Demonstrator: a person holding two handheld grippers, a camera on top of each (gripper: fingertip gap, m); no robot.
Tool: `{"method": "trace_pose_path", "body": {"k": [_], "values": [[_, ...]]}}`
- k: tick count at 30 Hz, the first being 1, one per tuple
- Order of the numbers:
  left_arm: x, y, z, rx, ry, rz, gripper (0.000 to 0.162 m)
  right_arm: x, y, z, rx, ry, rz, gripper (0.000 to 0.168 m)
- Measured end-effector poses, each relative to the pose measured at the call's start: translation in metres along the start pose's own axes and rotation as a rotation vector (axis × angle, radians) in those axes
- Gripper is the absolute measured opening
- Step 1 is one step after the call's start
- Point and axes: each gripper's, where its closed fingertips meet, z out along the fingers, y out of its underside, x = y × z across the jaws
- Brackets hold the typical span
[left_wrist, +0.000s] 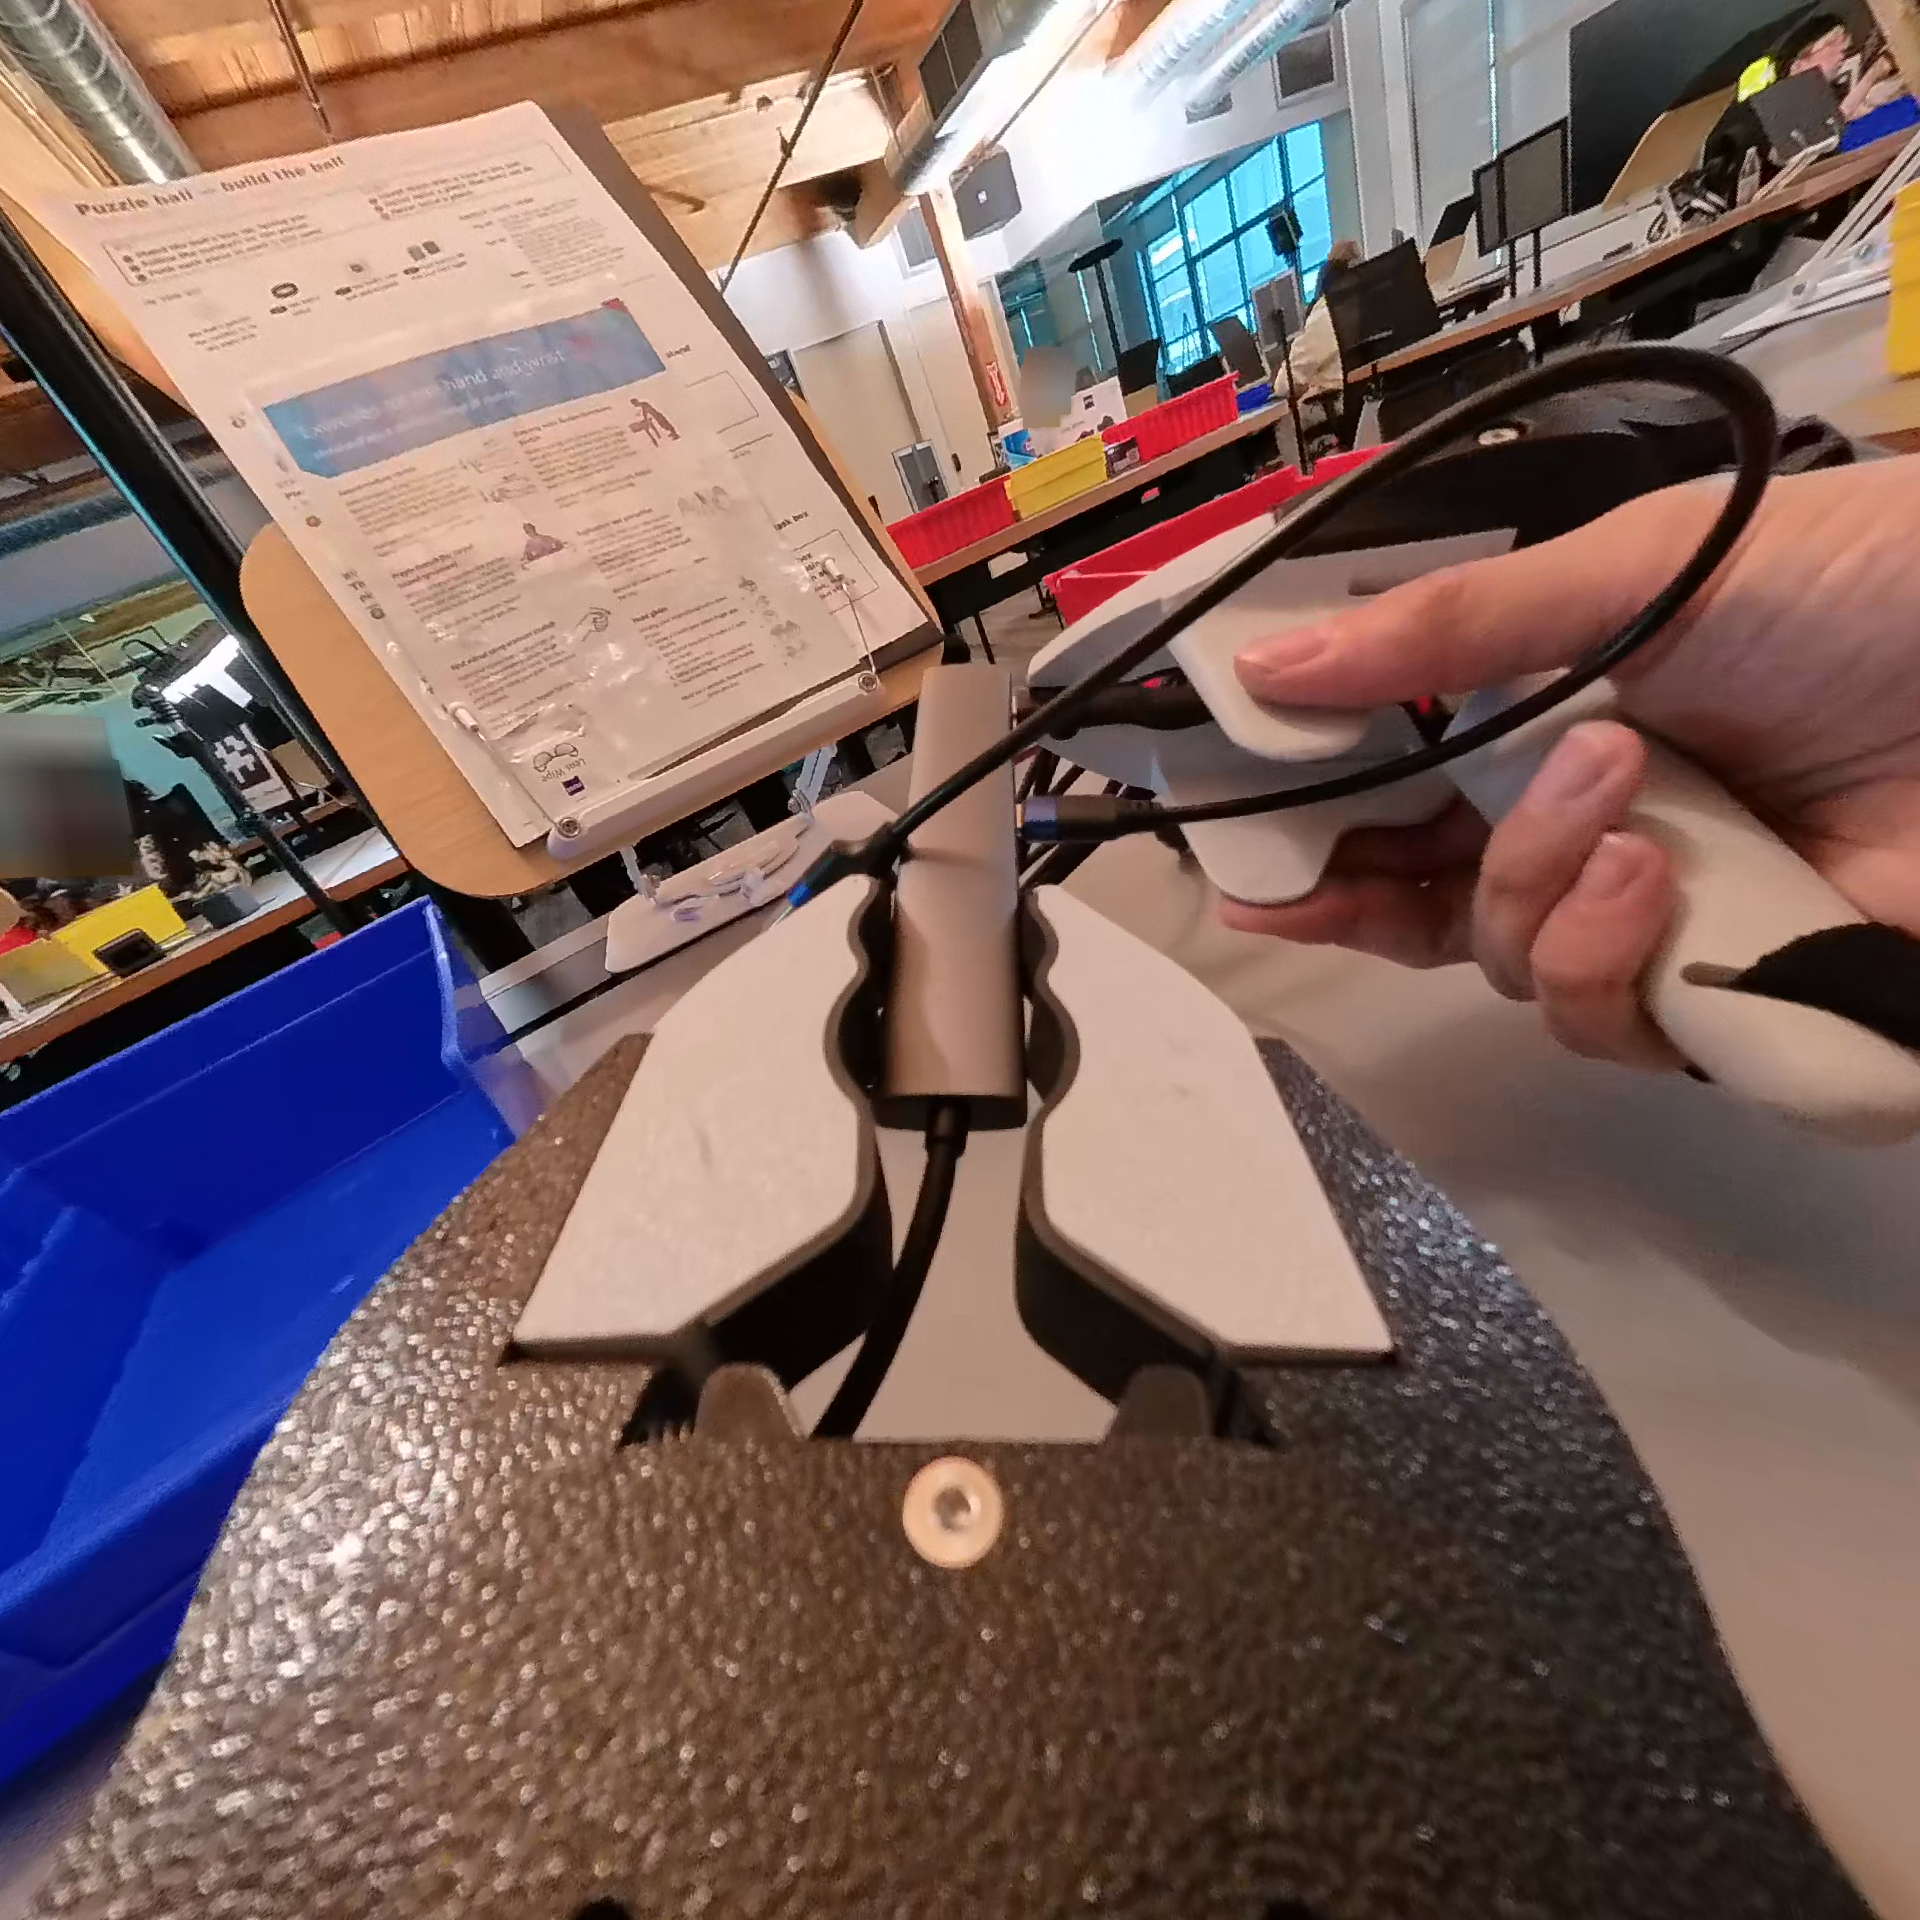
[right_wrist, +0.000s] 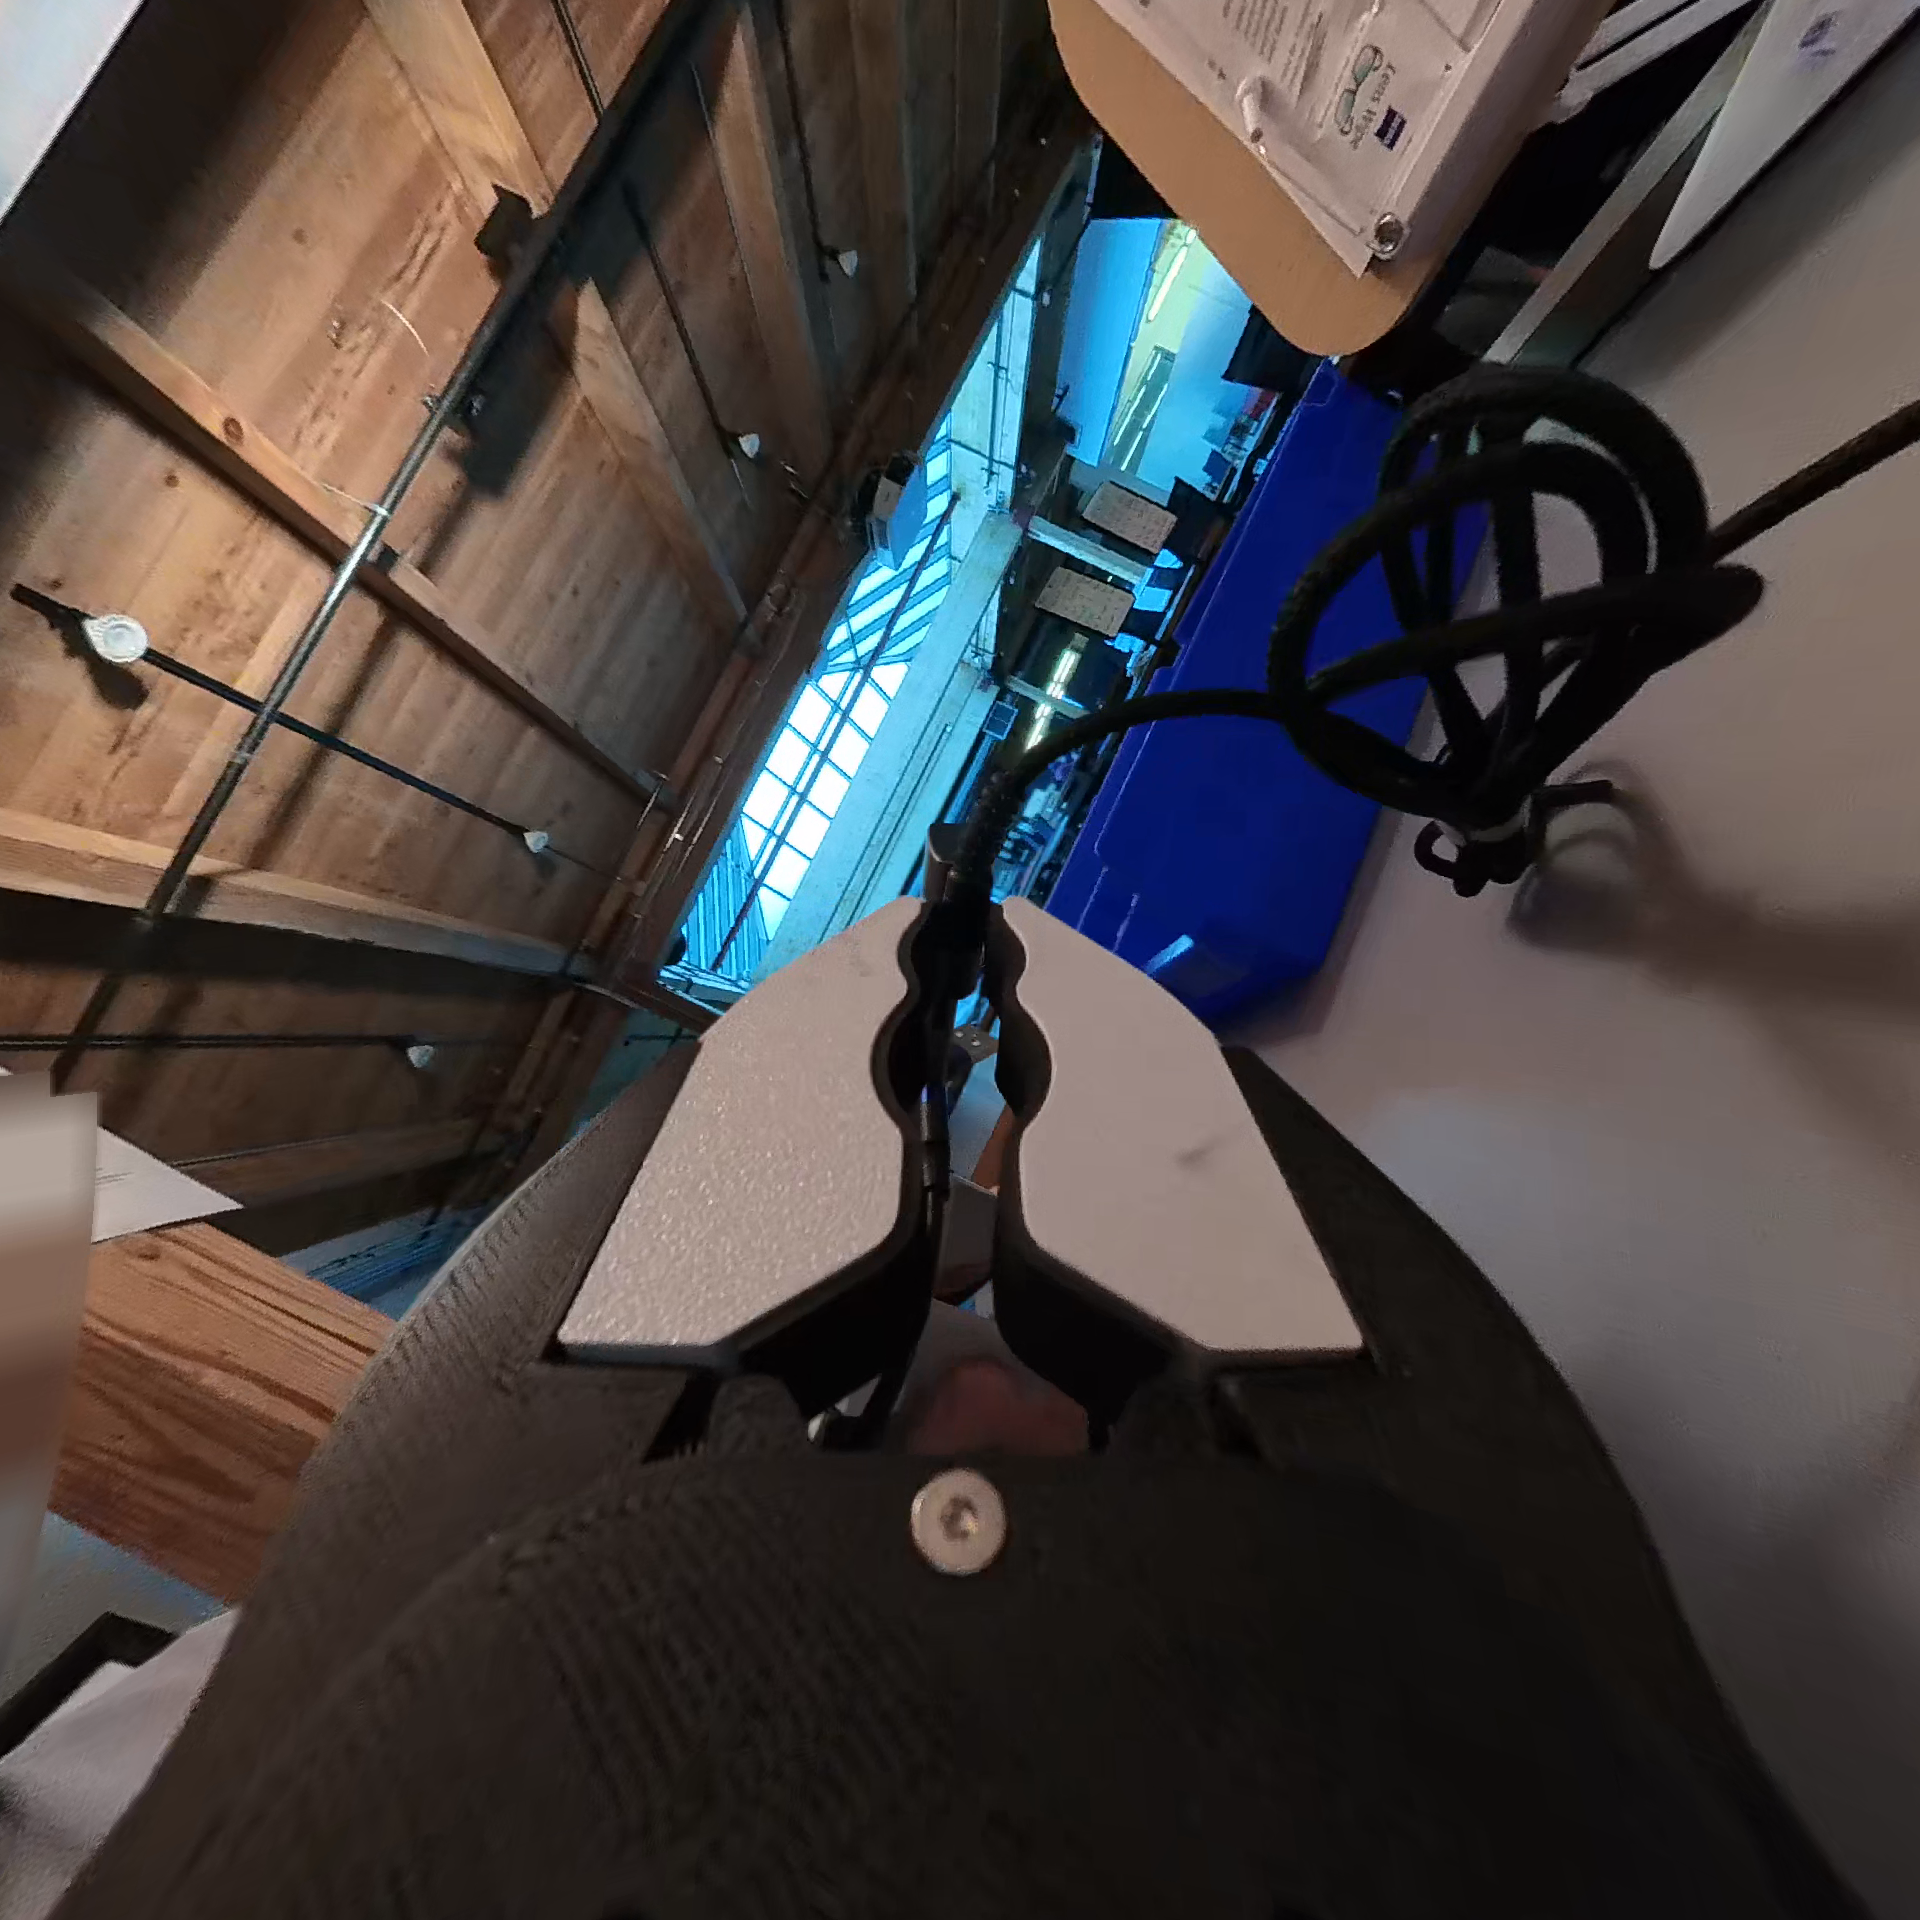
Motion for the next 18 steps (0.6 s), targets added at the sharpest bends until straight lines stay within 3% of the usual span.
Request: {"method": "trace_pose_path", "body": {"k": [18], "values": [[0.007,0.007,0.003,-0.051,0.039,-0.127,0.023,0.010,0.004,-0.008,-0.028,0.014,0.048,0.009]]}}
